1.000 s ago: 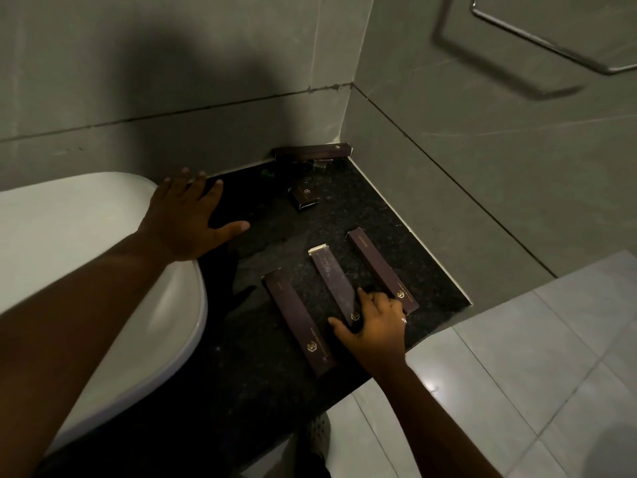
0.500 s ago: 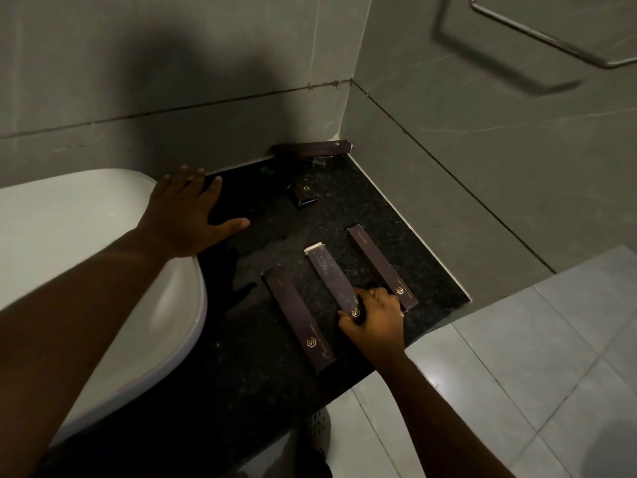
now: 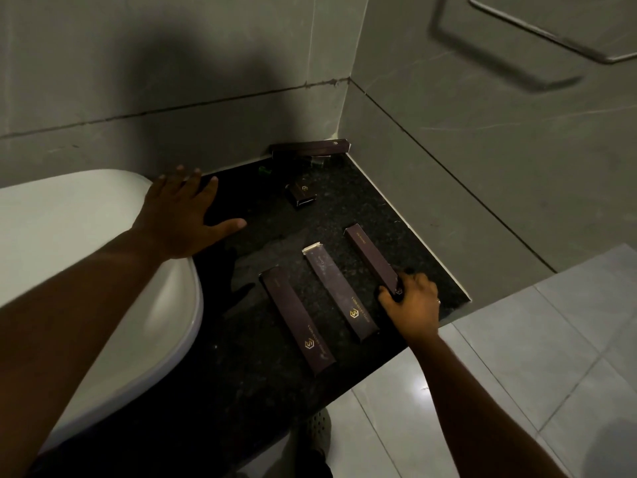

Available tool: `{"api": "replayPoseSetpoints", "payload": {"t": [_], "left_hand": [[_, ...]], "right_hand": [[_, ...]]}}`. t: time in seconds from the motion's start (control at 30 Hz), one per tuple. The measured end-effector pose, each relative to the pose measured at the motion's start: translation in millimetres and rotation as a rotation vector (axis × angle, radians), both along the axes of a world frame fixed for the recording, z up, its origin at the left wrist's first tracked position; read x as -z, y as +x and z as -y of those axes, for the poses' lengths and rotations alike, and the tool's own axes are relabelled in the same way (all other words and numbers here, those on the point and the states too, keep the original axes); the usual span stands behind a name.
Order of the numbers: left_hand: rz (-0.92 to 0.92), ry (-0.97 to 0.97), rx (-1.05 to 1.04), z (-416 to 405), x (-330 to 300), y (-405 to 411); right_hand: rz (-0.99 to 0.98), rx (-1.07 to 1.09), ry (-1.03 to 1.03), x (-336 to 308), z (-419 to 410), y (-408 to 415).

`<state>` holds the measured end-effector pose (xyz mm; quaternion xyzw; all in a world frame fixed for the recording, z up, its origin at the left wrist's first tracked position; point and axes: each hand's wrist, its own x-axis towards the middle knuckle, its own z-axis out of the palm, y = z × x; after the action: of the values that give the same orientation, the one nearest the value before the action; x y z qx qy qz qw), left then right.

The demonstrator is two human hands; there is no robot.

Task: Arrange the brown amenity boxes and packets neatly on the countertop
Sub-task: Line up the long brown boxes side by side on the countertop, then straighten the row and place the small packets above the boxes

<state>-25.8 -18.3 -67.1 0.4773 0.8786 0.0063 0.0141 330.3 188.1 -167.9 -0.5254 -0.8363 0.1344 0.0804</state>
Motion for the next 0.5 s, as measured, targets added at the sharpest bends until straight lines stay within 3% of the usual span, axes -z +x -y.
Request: {"api": "replayPoseSetpoints", "payload": {"t": [0.37,0.5], "left_hand": [[0.018,0.002,0.002,0,-1,0],[0.027,0.013,-0.003,1,-2,2]], "right_hand": [[-0.021,0.048,-0.021,1,1,0],[-0.110,0.074,0.110,-16,5,-21]]}}
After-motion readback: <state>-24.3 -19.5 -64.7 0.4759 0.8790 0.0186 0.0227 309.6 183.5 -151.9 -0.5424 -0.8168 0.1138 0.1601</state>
